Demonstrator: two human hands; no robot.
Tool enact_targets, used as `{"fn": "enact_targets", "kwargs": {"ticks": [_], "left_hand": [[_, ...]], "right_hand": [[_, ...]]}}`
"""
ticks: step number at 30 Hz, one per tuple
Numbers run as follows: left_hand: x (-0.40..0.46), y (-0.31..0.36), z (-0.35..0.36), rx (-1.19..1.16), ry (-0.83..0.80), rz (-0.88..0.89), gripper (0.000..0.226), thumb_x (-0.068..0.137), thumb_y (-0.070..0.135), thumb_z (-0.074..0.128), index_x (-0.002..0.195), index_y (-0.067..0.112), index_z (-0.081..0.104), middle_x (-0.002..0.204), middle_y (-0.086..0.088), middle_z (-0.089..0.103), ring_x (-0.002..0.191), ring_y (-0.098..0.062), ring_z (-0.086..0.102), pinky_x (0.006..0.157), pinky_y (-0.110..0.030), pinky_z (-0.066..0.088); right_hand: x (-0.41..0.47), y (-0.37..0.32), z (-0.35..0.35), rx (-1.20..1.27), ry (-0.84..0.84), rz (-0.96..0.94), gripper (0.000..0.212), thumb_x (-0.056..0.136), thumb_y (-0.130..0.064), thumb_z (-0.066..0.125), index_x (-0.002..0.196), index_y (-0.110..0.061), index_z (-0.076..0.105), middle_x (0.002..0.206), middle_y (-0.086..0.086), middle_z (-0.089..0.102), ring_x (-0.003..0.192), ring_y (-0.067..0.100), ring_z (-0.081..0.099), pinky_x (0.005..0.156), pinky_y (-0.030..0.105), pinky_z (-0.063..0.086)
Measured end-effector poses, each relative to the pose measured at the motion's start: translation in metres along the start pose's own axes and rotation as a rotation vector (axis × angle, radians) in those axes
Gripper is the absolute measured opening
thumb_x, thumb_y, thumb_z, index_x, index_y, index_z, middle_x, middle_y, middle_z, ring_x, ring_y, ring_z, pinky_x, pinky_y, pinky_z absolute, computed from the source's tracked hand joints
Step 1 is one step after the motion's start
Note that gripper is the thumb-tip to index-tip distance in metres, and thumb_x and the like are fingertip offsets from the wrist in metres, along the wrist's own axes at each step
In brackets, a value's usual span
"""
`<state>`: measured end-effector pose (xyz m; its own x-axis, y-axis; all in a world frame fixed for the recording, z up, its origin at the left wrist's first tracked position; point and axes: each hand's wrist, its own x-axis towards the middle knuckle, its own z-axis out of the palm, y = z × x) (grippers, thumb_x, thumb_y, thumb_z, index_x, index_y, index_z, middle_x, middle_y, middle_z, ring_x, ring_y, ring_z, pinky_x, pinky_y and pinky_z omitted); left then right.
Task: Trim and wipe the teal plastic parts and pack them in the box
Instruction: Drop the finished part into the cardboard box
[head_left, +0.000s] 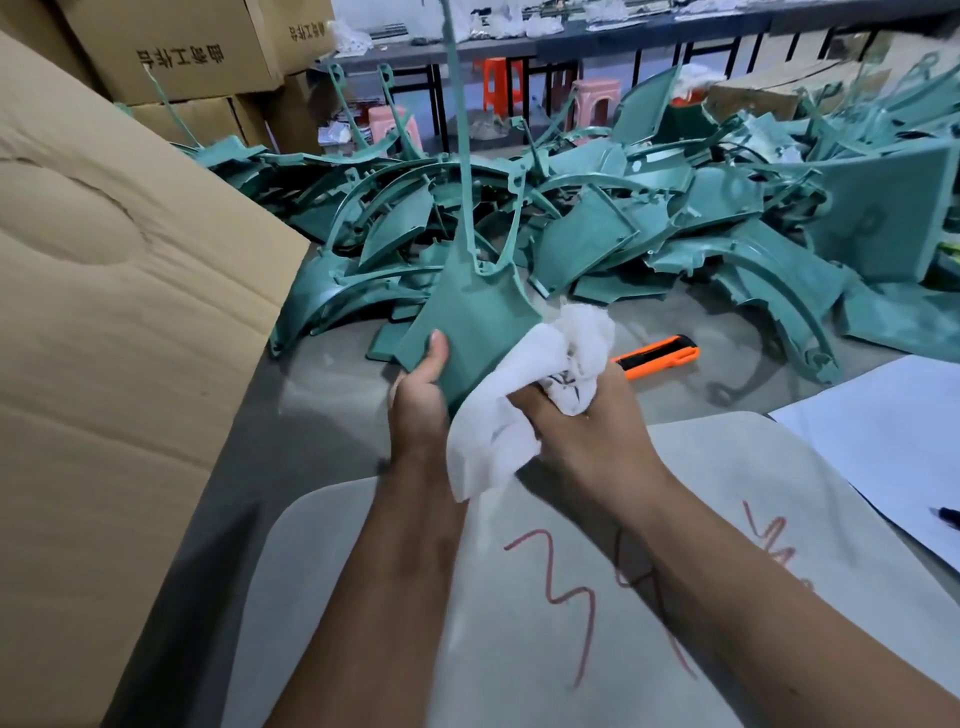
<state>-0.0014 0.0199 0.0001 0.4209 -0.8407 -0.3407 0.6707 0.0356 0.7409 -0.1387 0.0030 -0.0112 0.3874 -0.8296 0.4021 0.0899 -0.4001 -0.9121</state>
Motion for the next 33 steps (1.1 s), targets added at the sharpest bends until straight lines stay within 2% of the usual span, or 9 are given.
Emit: {"fn": "enact_targets", "kwargs": {"ticks": [3, 7, 9, 12, 16, 19, 23, 29, 33], "left_hand": [[-0.002, 0.006, 0.003, -0.041, 0.05, 0.057, 0.045, 0.102, 0.027, 0.059, 0.139, 0.003, 0.058, 0.135, -0.019, 0.064, 0.126, -0.037, 0.061, 0.11, -0.05, 0.047], [0.002, 0.014, -0.006, -0.12, 0.139, 0.047, 0.042, 0.1, 0.037, 0.059, 0.129, 0.008, 0.064, 0.117, -0.016, 0.073, 0.093, -0.032, 0.074, 0.072, -0.042, 0.063], [0.006, 0.017, -0.012, -0.146, 0.167, 0.082, 0.041, 0.098, 0.036, 0.062, 0.13, 0.01, 0.065, 0.118, -0.015, 0.073, 0.103, -0.036, 0.072, 0.084, -0.049, 0.061], [0.01, 0.017, -0.014, -0.148, 0.17, 0.18, 0.037, 0.1, 0.027, 0.061, 0.13, 0.008, 0.065, 0.122, -0.015, 0.072, 0.114, -0.038, 0.068, 0.102, -0.055, 0.052], [0.008, 0.014, -0.013, -0.129, 0.191, 0.244, 0.033, 0.099, 0.021, 0.06, 0.13, 0.01, 0.067, 0.119, -0.01, 0.074, 0.11, -0.034, 0.071, 0.098, -0.051, 0.056], [0.006, 0.013, -0.011, -0.138, 0.213, 0.283, 0.033, 0.101, 0.021, 0.057, 0.132, 0.012, 0.065, 0.119, -0.01, 0.074, 0.108, -0.032, 0.072, 0.087, -0.045, 0.061], [0.0, 0.012, -0.008, -0.146, 0.22, 0.313, 0.038, 0.105, 0.036, 0.051, 0.138, 0.02, 0.061, 0.128, -0.007, 0.071, 0.114, -0.029, 0.07, 0.1, -0.052, 0.055], [-0.019, 0.025, 0.017, -0.093, 0.228, 0.349, 0.036, 0.107, 0.037, 0.048, 0.136, 0.019, 0.06, 0.128, -0.007, 0.07, 0.113, -0.027, 0.069, 0.099, -0.048, 0.055], [-0.03, 0.048, 0.046, 0.017, 0.151, 0.392, 0.015, 0.106, 0.021, 0.054, 0.104, 0.02, 0.069, 0.096, 0.002, 0.079, 0.089, -0.018, 0.075, 0.078, -0.039, 0.063]], "right_hand": [[0.002, -0.002, -0.003, -0.028, -0.008, -0.024, 0.055, 0.096, -0.004, 0.067, 0.057, -0.041, 0.059, 0.052, -0.023, 0.046, 0.053, -0.002, 0.042, 0.054, 0.01, 0.034], [-0.009, 0.0, -0.001, -0.048, -0.118, 0.052, 0.025, 0.087, -0.022, 0.063, 0.071, -0.005, 0.056, 0.064, 0.004, 0.048, 0.068, 0.008, 0.045, 0.058, 0.035, 0.038], [-0.012, -0.003, 0.003, -0.132, -0.154, -0.034, 0.008, 0.082, -0.011, 0.06, 0.074, -0.013, 0.061, 0.068, -0.001, 0.057, 0.067, 0.005, 0.051, 0.059, 0.035, 0.041], [-0.006, -0.005, 0.004, -0.234, -0.108, -0.215, 0.044, 0.074, 0.009, 0.051, 0.102, -0.021, 0.068, 0.088, -0.008, 0.069, 0.075, 0.018, 0.063, 0.065, 0.032, 0.049], [-0.006, -0.007, -0.004, -0.209, -0.143, -0.262, 0.043, 0.077, 0.016, 0.055, 0.078, -0.025, 0.064, 0.074, -0.008, 0.061, 0.067, 0.017, 0.055, 0.061, 0.03, 0.042], [-0.008, -0.012, -0.01, -0.44, -0.313, -0.223, 0.021, 0.093, -0.037, 0.062, 0.074, -0.031, 0.055, 0.07, -0.012, 0.054, 0.069, 0.013, 0.053, 0.063, 0.034, 0.042], [-0.008, -0.016, -0.014, -0.454, -0.541, -0.141, 0.069, 0.101, -0.062, 0.032, 0.084, -0.013, 0.077, 0.085, 0.0, 0.072, 0.094, 0.019, 0.062, 0.088, 0.045, 0.047], [0.002, -0.019, -0.033, -0.187, -0.231, -0.121, 0.02, 0.094, -0.007, 0.075, 0.111, -0.016, 0.078, 0.095, -0.006, 0.079, 0.092, 0.011, 0.076, 0.085, 0.03, 0.061], [0.02, -0.036, -0.04, -0.1, 0.156, -0.038, 0.007, 0.102, -0.021, 0.066, 0.102, -0.022, 0.073, 0.088, -0.002, 0.078, 0.079, 0.011, 0.073, 0.074, 0.03, 0.06]]}}
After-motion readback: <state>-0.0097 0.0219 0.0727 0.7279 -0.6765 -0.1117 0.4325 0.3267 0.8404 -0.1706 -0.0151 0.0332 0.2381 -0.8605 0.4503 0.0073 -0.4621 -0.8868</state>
